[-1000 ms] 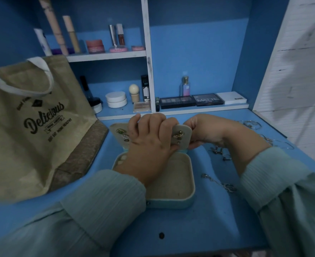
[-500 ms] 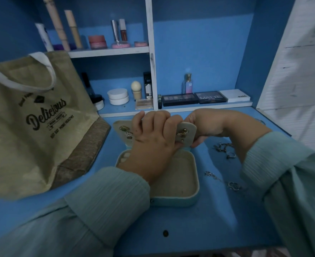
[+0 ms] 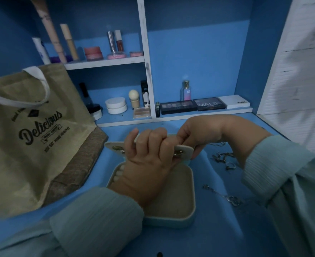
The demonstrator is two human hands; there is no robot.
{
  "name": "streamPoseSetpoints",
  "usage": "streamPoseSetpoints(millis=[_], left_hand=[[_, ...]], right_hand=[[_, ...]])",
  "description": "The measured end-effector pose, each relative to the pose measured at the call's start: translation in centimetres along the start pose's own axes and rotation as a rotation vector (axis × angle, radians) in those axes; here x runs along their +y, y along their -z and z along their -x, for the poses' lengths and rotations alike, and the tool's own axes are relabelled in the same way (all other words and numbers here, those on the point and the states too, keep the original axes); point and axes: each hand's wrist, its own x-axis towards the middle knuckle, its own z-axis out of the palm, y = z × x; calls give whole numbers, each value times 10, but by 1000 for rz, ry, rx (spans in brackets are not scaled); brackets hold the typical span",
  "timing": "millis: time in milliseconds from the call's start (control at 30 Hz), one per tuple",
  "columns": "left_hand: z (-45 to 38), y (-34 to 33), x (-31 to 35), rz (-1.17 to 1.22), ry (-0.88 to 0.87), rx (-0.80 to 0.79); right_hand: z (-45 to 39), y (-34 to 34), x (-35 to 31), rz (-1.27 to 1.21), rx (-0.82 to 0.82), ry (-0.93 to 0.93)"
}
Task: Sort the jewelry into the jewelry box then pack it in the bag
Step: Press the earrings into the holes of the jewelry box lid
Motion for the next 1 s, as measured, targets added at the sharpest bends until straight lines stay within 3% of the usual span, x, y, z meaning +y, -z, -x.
streamPoseSetpoints(millis=[433, 1000], left_hand=[[0, 0, -1, 24, -20, 30], [-1, 3, 1, 38, 2, 33]], right_hand=[[1, 3, -9, 166, -17, 66], [-10, 8, 6, 56, -90, 84]])
